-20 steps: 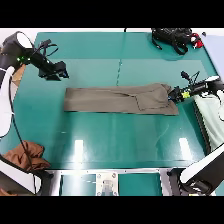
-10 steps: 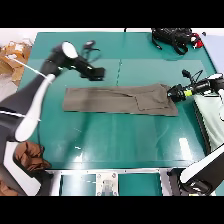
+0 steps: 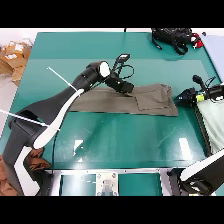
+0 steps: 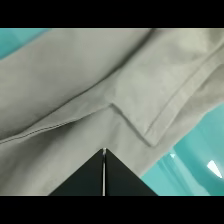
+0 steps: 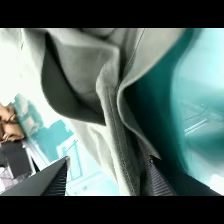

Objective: Fold the shirts.

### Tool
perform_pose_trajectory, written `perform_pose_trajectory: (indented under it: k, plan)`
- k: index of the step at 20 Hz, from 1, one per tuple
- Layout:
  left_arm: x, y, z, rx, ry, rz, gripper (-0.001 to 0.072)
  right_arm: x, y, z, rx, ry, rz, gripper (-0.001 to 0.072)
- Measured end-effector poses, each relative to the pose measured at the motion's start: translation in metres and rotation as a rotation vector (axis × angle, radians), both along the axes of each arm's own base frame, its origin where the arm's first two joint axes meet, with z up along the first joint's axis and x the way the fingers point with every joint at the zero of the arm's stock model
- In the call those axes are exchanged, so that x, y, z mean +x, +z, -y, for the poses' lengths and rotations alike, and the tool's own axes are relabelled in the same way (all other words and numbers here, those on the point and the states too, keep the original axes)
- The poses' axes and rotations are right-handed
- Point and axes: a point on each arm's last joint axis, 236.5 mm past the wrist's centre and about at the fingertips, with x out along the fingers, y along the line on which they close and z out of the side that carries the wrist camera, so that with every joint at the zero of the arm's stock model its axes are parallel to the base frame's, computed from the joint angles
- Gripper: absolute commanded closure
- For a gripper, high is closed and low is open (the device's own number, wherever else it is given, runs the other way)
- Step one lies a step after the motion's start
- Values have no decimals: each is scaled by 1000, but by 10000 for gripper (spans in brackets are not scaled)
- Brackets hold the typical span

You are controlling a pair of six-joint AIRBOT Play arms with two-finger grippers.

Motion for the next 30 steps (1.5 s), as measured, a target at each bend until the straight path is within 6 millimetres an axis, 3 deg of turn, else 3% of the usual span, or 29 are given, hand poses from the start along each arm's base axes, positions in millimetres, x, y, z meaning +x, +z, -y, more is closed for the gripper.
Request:
perform_pose_trajectory:
  k: [5,10,13,20,25,30]
  plan:
    - [-2,-2,2,4,-12,3,685,-2,-17,-32,20,62,22,132]
    - [-10,-5,0,21,-31,-22,685,24,-30,-45,-52,25,64,132]
    - [-17,-9,-2,37,-48,-47,685,25,-27,-37,-58,1,39,132]
    - [-24,-12,-5,55,-75,-66,685,0,-3,12,-41,-90,-84,133]
    - [-26,-12,-5,58,-80,-69,685,9,9,18,-33,-109,-35,132]
    - [-26,-12,-5,58,-80,-70,685,36,3,33,-116,-174,53,132]
